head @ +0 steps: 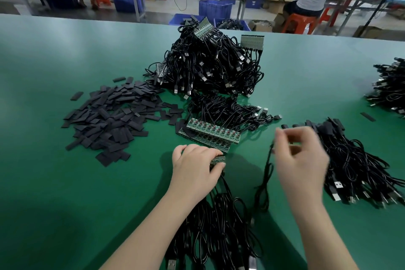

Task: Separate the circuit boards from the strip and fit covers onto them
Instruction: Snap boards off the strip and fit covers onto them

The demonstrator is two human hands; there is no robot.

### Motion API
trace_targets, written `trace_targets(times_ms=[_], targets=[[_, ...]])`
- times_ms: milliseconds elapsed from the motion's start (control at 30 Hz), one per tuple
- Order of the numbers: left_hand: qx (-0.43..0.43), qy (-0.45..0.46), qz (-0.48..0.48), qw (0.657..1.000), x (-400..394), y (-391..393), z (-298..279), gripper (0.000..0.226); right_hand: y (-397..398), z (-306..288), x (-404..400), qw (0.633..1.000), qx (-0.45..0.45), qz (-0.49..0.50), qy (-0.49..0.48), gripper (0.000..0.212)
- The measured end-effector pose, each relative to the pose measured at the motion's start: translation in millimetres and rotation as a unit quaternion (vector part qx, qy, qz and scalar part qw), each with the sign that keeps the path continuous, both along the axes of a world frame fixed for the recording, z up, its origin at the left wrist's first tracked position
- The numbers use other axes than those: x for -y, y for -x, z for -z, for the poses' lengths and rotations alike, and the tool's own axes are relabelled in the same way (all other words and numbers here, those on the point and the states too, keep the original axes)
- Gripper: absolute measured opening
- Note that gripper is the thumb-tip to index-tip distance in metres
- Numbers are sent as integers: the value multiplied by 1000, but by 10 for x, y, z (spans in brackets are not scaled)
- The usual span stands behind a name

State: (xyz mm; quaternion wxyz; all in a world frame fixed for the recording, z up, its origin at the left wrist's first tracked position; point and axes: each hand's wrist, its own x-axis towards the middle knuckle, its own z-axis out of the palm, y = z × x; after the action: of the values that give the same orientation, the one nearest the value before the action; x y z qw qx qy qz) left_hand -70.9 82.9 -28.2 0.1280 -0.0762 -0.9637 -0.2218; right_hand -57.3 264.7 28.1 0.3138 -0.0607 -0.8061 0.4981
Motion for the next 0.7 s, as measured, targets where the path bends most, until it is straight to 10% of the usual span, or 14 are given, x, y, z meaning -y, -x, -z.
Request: trace_targets(times_ms=[200,433,567,700], targets=[[-30,-80,33,996,-27,74,-42,44,-180,-435,219,965,-154,-178,116,15],[-199,-281,-174,923,509,104,-298,36,80,-367,491,916,-6,-282,286,9],[-58,-111,-268,955,987,301,-324,43,168,112,503,965,150,-211,51,6],[96,179,-210,956,1324,576,-330,48,105,410,398,970,120,-169,-123,5]])
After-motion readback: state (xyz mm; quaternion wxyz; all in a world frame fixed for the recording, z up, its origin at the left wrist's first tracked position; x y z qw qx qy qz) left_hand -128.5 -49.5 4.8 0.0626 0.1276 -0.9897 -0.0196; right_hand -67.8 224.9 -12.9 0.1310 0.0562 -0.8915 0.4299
